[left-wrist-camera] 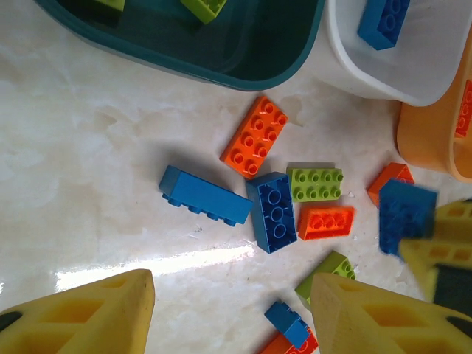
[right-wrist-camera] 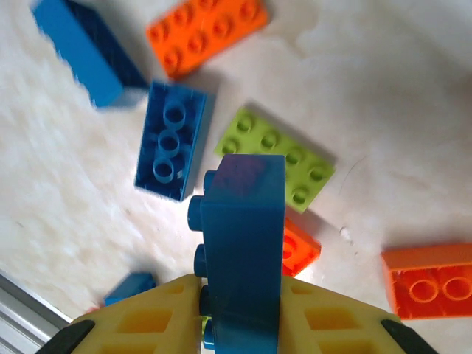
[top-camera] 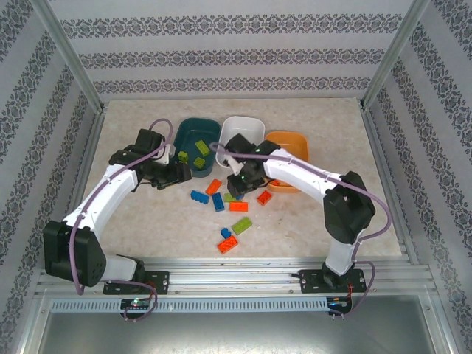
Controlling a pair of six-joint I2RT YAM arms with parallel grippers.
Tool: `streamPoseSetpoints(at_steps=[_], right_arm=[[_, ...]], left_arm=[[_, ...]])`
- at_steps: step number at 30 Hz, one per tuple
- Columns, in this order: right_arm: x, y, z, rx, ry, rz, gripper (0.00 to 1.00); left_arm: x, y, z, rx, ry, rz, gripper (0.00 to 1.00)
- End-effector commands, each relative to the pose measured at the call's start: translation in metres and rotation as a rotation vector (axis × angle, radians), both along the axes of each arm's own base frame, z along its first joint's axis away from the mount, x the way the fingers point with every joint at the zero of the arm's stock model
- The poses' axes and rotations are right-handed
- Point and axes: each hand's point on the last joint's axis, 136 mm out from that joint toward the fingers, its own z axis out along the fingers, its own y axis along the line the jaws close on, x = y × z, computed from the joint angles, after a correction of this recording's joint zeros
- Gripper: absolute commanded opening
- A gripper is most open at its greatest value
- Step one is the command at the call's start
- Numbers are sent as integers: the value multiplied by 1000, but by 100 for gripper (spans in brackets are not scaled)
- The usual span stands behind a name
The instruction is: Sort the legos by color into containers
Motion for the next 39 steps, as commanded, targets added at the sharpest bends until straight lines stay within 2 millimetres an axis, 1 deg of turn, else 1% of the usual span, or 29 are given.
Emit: streamPoseSetpoints(at_steps=[1, 3, 6, 9, 13, 15, 18, 21, 24, 25, 27, 30, 33, 37, 39], right_arm=[[34, 7, 42, 181, -7, -147, 27], [58, 0, 50, 230, -2, -241, 27], [90, -9, 53, 286, 16, -360, 26], [115, -16, 45, 296, 46, -442, 26], [136, -21, 21, 263, 86, -494, 26], [142, -22, 9, 235, 95, -501, 26], [148, -20, -2, 215, 96, -500, 27], [149, -19, -11, 203, 105, -499, 29], [149, -20, -14, 199, 107, -495, 37], [148, -20, -12, 201, 101, -492, 41], [147, -20, -3, 209, 79, -487, 45], [144, -25, 13, 225, 49, -491, 46], [133, -31, 30, 243, 26, -502, 46], [105, -48, 42, 249, 10, -532, 46], [88, -58, 43, 241, 12, -542, 47]], left_arm=[[-8, 9, 12, 31, -35, -8, 58], [-12, 10, 14, 38, -41, -12, 58], [-17, 12, 17, 39, -50, -12, 58], [-23, 10, 17, 26, -51, -13, 59], [-34, 1, 11, -5, -42, -18, 59], [-41, -5, 5, -14, -25, -26, 59], [-50, -17, -3, -34, 3, -52, 61], [-57, -29, -7, -41, 15, -84, 63], [-60, -40, -13, -45, 33, -116, 65], [-61, -45, -16, -43, 39, -130, 66], [-63, -54, -20, -44, 49, -166, 69], [-67, -69, -26, -30, 51, -247, 72], [-73, -84, -34, 5, 54, -352, 73], [-83, -101, -45, 63, 42, -513, 73], [-90, -109, -50, 85, 46, -587, 73]])
